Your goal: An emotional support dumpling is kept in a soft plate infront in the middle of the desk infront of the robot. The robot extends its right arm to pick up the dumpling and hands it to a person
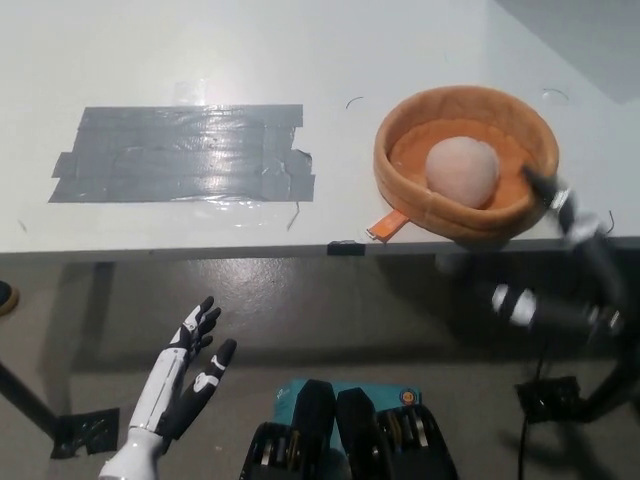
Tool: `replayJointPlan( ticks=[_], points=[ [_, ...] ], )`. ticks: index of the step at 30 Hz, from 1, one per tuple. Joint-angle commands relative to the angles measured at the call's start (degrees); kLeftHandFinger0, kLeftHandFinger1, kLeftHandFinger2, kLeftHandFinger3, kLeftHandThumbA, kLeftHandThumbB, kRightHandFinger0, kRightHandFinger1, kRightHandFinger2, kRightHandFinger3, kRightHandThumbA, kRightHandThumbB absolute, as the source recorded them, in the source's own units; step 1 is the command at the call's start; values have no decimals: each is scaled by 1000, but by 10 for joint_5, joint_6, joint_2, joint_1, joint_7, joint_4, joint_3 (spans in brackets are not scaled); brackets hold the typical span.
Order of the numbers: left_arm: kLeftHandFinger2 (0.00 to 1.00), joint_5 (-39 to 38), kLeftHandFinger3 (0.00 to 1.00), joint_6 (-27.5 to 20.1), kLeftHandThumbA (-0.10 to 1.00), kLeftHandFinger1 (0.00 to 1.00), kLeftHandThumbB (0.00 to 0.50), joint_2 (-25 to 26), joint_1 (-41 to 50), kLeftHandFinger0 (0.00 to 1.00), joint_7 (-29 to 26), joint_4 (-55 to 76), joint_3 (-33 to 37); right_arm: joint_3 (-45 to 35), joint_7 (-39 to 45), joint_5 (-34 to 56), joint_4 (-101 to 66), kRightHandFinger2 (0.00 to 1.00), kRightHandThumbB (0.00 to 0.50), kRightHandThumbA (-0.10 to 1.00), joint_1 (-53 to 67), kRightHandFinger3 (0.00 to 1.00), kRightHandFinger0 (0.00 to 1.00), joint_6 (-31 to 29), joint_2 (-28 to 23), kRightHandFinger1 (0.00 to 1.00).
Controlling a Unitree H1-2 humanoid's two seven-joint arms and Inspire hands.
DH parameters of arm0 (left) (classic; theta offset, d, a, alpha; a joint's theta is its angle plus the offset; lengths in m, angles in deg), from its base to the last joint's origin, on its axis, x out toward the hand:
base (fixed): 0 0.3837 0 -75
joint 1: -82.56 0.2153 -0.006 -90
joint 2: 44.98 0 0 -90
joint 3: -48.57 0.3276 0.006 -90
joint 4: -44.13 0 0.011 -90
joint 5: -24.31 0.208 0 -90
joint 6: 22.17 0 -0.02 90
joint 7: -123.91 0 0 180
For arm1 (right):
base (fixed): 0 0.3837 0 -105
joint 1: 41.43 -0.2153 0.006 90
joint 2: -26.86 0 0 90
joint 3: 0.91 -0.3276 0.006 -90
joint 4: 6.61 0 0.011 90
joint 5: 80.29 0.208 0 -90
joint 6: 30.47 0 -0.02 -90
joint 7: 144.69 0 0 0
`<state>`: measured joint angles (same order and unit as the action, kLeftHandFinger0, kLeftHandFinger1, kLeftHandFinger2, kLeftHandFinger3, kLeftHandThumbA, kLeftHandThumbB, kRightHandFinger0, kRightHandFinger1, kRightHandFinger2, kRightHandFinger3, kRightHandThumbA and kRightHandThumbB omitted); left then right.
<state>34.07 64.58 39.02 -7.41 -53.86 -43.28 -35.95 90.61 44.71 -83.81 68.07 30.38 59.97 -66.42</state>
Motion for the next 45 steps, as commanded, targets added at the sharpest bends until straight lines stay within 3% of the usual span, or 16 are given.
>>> replayJointPlan(
  ticks=[1,4,6,8,11,14,17,18,21,27,40,45],
  points=[
    [1000,6,1000,-22,854,1000,65,-1,3,1000,-5,23,-3,-1,60,13,17,1000,304,901,-132,1000,1000,135,-60,1000],
    [1000,7,1000,-20,858,1000,60,0,2,1000,-5,24,-4,33,94,-12,86,1000,291,878,-208,1000,1000,176,-88,1000],
    [1000,8,1000,-18,856,1000,53,-1,0,1000,-5,26,-4,59,109,-32,138,1000,325,902,-249,1000,1000,189,-97,1000],
    [1000,8,1000,-18,849,1000,43,-1,-1,1000,-5,26,-5,94,125,-58,209,1000,303,905,-298,1000,1000,189,-101,1000],
    [1000,6,1000,-14,846,1000,47,-1,-4,1000,-4,26,-4,125,128,-71,301,1000,318,893,-349,1000,1000,179,-93,1000],
    [1000,6,1000,-14,845,1000,46,-2,-8,1000,-2,27,-4,152,133,-79,387,1000,367,930,-392,1000,1000,186,-79,1000],
    [1000,7,1000,-13,841,1000,41,-1,-12,1000,-2,28,-4,161,138,-68,437,1000,340,882,-415,1000,1000,201,-62,1000],
    [1000,7,1000,-13,845,1000,48,-1,-13,1000,-3,27,-5,171,140,-75,465,1000,400,906,-427,1000,1000,190,-56,1000],
    [1000,9,1000,-15,852,1000,46,0,-16,1000,-4,26,-6,194,147,-89,522,1000,425,933,-451,1000,1000,183,-42,1000],
    [1000,7,1000,-5,872,1000,55,2,-19,1000,0,33,-6,227,157,-113,529,1000,398,1000,-448,1000,1000,189,-34,1000],
    [1000,13,1000,-1,876,1000,38,4,-27,1000,1,34,-6,223,197,-110,529,1000,420,989,-442,1000,1000,233,-31,1000],
    [1000,12,1000,-7,885,1000,37,4,-28,1000,1,30,-6,237,193,-135,531,1000,451,1000,-440,1000,1000,222,-39,1000]
  ],
)
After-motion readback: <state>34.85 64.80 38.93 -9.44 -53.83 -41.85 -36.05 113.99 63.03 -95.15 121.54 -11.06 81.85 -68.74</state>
